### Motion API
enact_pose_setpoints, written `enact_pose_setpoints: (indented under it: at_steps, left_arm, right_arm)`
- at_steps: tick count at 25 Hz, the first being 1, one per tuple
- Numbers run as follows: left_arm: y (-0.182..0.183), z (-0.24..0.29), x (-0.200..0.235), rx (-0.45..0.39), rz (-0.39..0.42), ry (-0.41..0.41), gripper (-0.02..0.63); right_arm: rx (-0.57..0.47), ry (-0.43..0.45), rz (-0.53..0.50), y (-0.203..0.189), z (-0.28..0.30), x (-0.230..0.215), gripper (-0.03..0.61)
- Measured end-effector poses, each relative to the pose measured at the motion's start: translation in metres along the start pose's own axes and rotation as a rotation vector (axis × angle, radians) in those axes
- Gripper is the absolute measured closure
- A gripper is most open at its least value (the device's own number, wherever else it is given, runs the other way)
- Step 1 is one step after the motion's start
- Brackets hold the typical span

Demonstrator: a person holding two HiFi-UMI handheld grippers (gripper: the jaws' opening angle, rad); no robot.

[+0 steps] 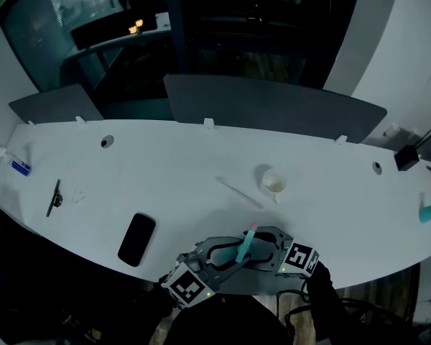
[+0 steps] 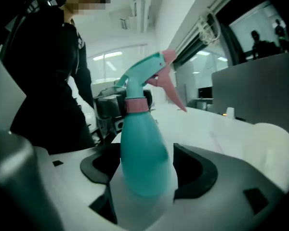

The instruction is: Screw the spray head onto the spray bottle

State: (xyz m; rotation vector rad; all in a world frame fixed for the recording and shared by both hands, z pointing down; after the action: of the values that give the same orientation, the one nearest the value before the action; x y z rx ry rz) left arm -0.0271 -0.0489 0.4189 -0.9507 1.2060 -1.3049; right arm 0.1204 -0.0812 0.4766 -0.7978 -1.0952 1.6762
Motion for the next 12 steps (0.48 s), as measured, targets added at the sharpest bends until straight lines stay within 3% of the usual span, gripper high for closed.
enact_pose_setpoints:
  at_steps: [2,4,9,10,12]
  left_arm:
    - [0.0,0.001,-0.003,-0.004,-0.018,0.1,0.48]
    - [0.0,0.004,-0.007,-0.009,-0.027,0.207,0.48]
    - [0.001,0.016,-0.012,-0.021,-0.046,0.385,0.48]
    - [0.001,0.018,-0.011,-0.03,-0.048,0.399,0.48]
    - [0.001,0.018,-0.009,-0.044,-0.051,0.381,0.48]
  right_arm:
    - [-0.095,-0.182,0.135,-0.007,-0.013,0.007,0.255]
    - [-0.14,-0.33,0.197,-0.011,-0.017,0.021,0.255]
    - [-0.081,-0.623,0.131,-0.007,0.006,0.044,0.255]
    - [-0.077,-0.656,0.134,-0.006,0.008,0.044,0.255]
    - [-0.087,-0.628,0.136,-0.012,0.006,0.04,0.255]
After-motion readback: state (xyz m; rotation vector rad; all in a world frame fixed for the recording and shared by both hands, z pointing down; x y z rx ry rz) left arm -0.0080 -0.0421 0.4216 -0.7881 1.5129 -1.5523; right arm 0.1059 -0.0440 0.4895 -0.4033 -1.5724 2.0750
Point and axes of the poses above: the fingertips, and each gripper's own axes: z forward along the fingers, x to its left, y out of its top, the point moved 9 cm from there along -z, backward along the fingers, and after that the axes turned 15 degrees about -y, right-handed, at the moved point
